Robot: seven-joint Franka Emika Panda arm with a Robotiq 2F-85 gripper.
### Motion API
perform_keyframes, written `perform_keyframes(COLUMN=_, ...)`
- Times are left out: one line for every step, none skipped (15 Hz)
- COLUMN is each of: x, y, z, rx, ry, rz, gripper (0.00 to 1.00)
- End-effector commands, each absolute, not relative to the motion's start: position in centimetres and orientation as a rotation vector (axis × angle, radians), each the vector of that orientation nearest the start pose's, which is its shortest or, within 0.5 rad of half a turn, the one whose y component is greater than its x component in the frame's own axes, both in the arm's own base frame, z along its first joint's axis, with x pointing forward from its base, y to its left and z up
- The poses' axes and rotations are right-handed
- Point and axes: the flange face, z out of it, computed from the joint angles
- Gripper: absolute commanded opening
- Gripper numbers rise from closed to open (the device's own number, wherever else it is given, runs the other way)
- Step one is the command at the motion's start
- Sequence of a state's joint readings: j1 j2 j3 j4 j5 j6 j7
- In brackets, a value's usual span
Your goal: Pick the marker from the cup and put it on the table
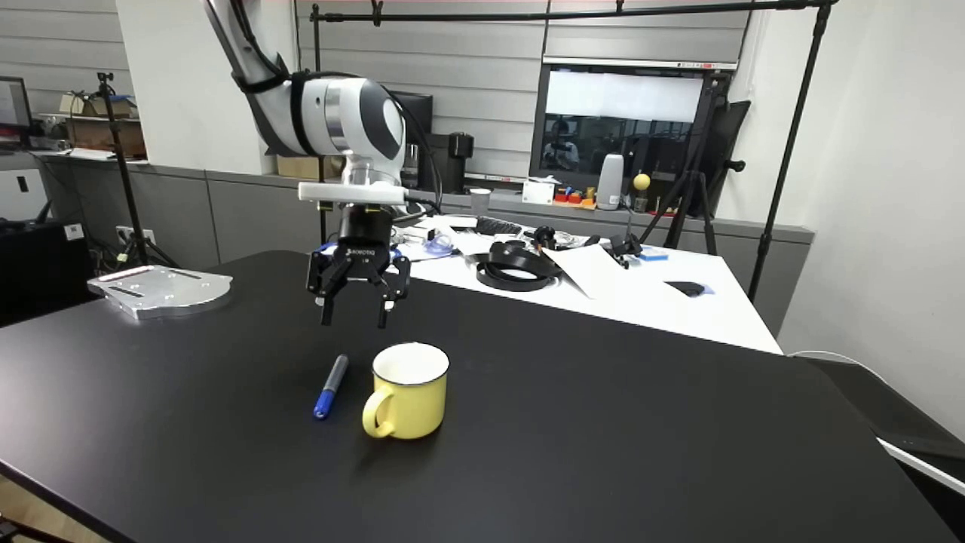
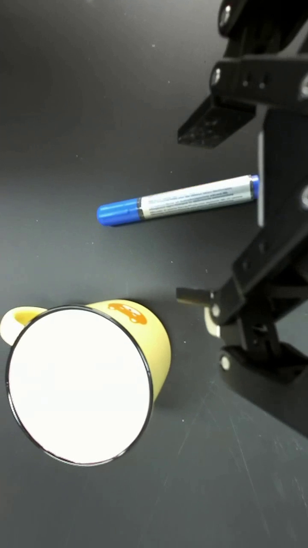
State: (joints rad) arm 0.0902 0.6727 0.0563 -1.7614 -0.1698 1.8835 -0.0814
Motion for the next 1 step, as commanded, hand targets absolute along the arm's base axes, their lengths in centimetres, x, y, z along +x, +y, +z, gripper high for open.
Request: perform_keyframes(x=58.67, y=7.76, z=17.71, rx=-3.153, ry=-0.445, rz=0.843, gripper=1.0)
